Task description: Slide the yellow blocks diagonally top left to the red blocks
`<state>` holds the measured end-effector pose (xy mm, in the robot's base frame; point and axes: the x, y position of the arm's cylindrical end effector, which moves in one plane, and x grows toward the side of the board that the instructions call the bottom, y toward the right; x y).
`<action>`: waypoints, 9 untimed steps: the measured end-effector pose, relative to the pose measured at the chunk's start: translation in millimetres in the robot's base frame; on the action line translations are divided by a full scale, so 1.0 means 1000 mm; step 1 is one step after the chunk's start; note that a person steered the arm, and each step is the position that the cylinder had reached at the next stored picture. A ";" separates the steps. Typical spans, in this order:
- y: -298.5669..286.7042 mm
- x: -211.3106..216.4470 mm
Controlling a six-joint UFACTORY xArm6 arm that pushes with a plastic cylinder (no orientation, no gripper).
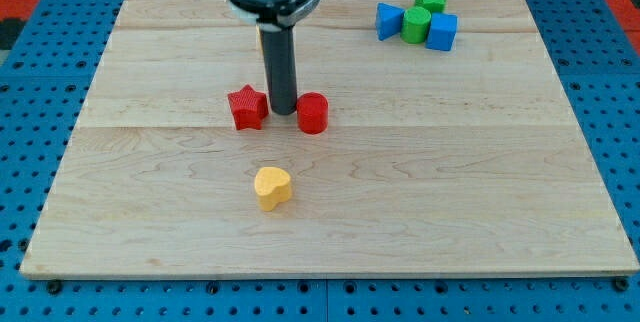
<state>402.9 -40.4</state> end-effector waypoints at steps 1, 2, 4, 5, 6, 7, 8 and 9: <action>0.027 -0.018; 0.051 0.068; 0.080 0.132; 0.075 0.185; 0.036 0.212; 0.004 0.180; -0.023 0.160; -0.024 0.120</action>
<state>523.2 -64.5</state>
